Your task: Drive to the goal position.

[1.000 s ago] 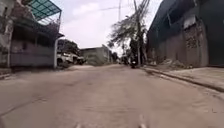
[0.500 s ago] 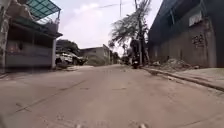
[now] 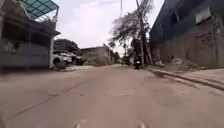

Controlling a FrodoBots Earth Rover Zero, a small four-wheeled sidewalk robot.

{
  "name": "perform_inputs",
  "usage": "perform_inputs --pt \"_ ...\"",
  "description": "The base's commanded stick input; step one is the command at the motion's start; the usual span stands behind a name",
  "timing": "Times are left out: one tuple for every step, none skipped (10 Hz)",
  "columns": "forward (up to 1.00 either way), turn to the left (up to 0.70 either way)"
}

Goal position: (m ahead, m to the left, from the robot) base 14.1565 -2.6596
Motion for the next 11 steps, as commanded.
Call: perform_inputs --pt "0.85 0.00" --pt "0.85 0.00" --pt "0.85 0.00" --pt "0.85 0.00" --pt "0.85 0.00" --pt "0.85 0.00" --pt "0.85 0.00" --pt "0.85 0.00" --pt "0.85 0.00" --pt "0.85 0.00" --pt "0.85 0.00"
